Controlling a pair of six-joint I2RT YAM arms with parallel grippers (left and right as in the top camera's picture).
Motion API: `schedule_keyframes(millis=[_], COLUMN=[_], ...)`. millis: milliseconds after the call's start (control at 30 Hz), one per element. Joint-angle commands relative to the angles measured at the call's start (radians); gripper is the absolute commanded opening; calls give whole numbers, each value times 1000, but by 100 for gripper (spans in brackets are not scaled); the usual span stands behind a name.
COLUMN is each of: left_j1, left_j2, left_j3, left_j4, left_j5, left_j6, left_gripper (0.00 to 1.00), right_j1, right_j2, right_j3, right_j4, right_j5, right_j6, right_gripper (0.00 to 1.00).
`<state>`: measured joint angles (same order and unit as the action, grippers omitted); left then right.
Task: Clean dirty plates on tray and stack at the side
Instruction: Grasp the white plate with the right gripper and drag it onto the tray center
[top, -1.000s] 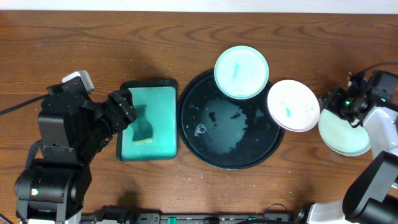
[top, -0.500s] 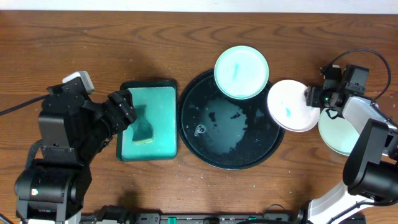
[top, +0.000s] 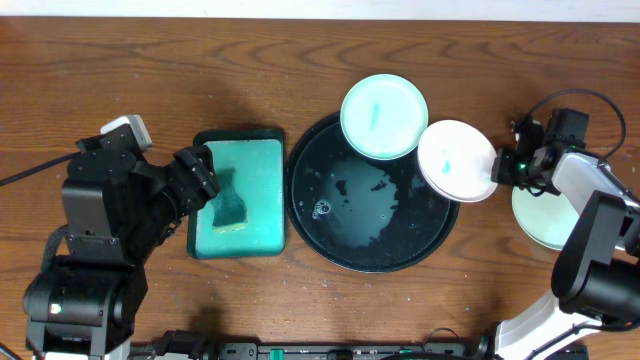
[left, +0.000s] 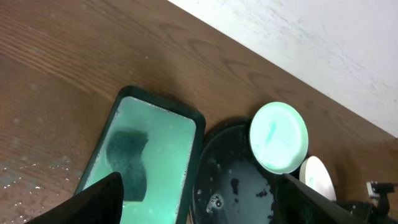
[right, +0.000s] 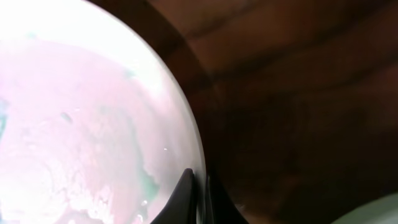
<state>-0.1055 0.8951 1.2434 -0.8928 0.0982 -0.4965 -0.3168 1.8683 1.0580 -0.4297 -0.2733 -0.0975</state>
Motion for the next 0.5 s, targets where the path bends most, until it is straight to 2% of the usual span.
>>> schedule_keyframes(millis=[0, 167, 300, 400, 467], left_j1=[5, 5, 5, 5, 5], left_j2=[1, 1, 1, 1, 5], left_j3=[13, 13, 13, 13, 13], left_j4=[0, 0, 0, -12, -35], left_j5=[-12, -12, -12, -12, -12], left_j6=[6, 6, 6, 6, 6], left_gripper=[79, 78, 78, 78, 79], right_j1=[5, 71, 218, 342, 422], right_j2=[-92, -193, -214, -198, -186], right_j3=[-25, -25, -25, -26, -26], right_j4=[-90, -199, -267, -280, -294], right_j5=[-69, -216, -182, -72, 43], right_j6=[75, 74, 80, 235, 415], right_gripper=[1, 1, 1, 1, 1])
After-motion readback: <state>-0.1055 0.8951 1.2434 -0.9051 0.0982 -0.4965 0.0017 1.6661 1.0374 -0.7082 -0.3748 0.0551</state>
